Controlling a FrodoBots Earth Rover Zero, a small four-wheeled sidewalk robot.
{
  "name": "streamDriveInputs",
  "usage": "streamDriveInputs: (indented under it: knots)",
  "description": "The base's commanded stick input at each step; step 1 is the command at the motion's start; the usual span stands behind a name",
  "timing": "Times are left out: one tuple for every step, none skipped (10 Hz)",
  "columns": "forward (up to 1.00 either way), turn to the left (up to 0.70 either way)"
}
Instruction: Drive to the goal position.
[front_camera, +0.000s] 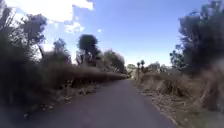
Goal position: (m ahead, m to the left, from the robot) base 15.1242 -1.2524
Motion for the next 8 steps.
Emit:
streamDriveInputs:
  knots:
    - [0.85,0.00]
    - [0.85,0.00]
    - [0.85,0.00]
    - [0.85,0.00]
    - [0.85,0.00]
    - [0.85,0.00]
    - [0.85,0.02]
    - [0.85,0.01]
